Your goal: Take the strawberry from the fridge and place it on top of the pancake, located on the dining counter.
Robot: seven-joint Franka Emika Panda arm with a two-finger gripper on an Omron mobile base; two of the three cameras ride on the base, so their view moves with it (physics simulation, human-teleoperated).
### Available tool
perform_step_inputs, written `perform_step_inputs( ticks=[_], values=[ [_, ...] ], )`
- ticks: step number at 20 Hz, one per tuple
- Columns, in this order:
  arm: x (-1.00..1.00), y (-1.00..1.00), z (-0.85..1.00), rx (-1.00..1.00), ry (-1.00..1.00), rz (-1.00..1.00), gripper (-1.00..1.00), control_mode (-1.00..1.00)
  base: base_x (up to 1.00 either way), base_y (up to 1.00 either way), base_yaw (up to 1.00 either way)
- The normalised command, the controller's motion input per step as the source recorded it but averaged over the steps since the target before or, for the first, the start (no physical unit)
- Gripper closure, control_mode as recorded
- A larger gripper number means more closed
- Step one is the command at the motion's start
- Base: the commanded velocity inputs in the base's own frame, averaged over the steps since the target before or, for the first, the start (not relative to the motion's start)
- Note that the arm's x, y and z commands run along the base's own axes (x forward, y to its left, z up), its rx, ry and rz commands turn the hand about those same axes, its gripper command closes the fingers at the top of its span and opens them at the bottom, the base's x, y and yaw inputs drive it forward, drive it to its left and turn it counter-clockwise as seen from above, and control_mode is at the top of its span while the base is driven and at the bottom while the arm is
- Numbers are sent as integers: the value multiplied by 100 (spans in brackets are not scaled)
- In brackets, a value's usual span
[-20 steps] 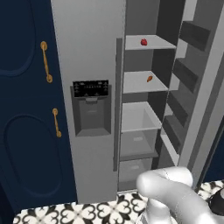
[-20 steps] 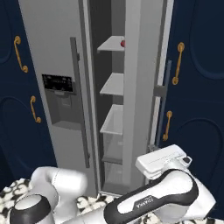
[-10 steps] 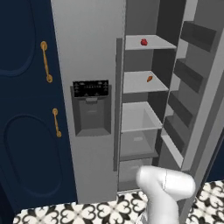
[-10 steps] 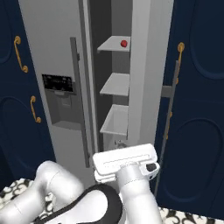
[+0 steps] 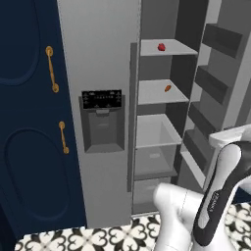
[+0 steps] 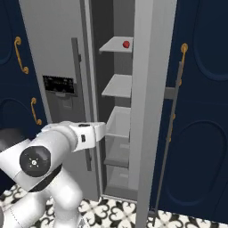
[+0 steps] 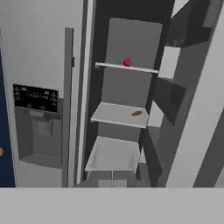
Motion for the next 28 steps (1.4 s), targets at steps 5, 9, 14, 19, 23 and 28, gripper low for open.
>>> perform_step_inputs(
  ticks=[5,9,14,19,23,28],
  values=[
    [-3,12,37,3,55,-16,100,-100,0,0,0],
    [-3,51,-5,-4,31,-15,-100,-100,0,0,0],
    [-32,9,-3,5,1,-12,-100,-100,0,0,0],
    [-36,7,0,12,-1,0,-100,-100,0,0,0],
    [-9,3,11,0,0,0,-100,-100,0,0,0],
    [-32,2,0,0,1,0,-100,-100,0,0,0]
  ],
)
